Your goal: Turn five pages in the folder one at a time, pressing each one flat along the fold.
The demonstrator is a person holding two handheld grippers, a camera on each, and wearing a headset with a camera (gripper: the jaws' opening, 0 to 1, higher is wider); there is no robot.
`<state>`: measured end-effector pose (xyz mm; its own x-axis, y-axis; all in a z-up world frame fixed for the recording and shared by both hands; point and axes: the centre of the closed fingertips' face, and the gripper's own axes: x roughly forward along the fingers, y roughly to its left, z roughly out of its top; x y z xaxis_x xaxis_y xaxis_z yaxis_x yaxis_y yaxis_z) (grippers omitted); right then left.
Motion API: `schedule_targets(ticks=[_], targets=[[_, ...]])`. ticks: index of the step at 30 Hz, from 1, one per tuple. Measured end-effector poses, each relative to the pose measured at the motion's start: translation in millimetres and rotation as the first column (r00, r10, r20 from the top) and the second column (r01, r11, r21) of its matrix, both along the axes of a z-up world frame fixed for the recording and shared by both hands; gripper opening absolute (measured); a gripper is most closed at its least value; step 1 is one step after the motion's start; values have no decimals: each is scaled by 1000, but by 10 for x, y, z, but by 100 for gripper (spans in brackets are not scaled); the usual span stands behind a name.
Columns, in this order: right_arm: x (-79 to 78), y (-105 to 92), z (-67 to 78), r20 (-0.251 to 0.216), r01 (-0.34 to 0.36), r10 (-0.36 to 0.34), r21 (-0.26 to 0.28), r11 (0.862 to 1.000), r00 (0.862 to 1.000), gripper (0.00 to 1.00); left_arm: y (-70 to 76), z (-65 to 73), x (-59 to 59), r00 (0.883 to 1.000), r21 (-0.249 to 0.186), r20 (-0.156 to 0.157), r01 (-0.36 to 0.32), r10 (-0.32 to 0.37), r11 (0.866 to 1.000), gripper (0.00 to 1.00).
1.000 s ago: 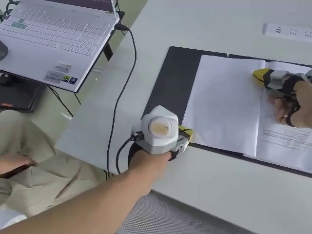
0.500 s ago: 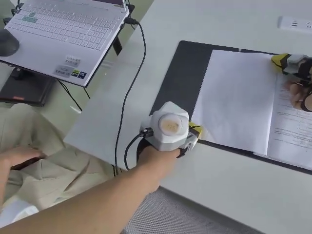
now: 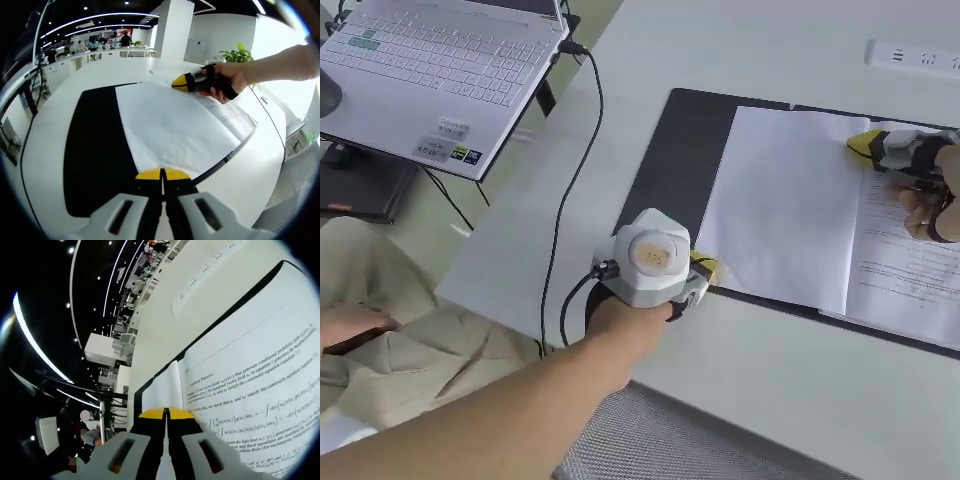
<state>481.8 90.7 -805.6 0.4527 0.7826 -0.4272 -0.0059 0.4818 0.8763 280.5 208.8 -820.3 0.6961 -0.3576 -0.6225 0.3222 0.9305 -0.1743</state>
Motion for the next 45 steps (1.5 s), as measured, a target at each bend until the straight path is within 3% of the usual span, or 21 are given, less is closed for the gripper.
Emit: schedule_targets(ticks=[5, 6, 9, 15, 17, 19, 25, 37, 45], targets=[[-195, -56, 41, -11, -28, 28, 23, 999, 1000, 0, 1, -1, 3, 1000, -3, -3, -4, 4, 1000, 0], [-266, -61, 29, -32, -41, 42, 32, 999, 999, 0, 1, -3, 4, 1000, -3, -3, -4, 4, 1000, 0], [-453, -64, 35, -30, -86, 87, 30, 996, 996, 0, 2, -9, 8, 1000, -2, -4, -6, 6, 1000, 0], [-633, -87, 56, -51, -86, 89, 64, 994, 995, 0, -3, 11, -6, 1000, 4, -2, -3, 3, 1000, 0], [-832, -63, 44, -51, -171, 173, 39, 985, 984, 0, -3, 13, -8, 1000, 5, -3, -2, 2, 1000, 0], [-934, -49, 34, -54, -195, 197, 36, 980, 979, 0, -1, 13, -7, 1000, 4, -3, 0, 0, 1000, 0], [-1186, -65, 14, -63, -194, 198, 56, 979, 978, 0, -3, 21, -13, 1000, 6, 1, 4, -4, 1000, 0], [-1739, -58, -16, -80, -271, 274, 44, 962, 959, 0, -7, 32, -19, 1000, 6, 4, 1, -1, 1000, 0], [-2094, -76, -38, -102, -267, 274, 74, 961, 956, 0, -30, 81, -55, 1000, 0, -1, -1, 1, 1000, 0]])
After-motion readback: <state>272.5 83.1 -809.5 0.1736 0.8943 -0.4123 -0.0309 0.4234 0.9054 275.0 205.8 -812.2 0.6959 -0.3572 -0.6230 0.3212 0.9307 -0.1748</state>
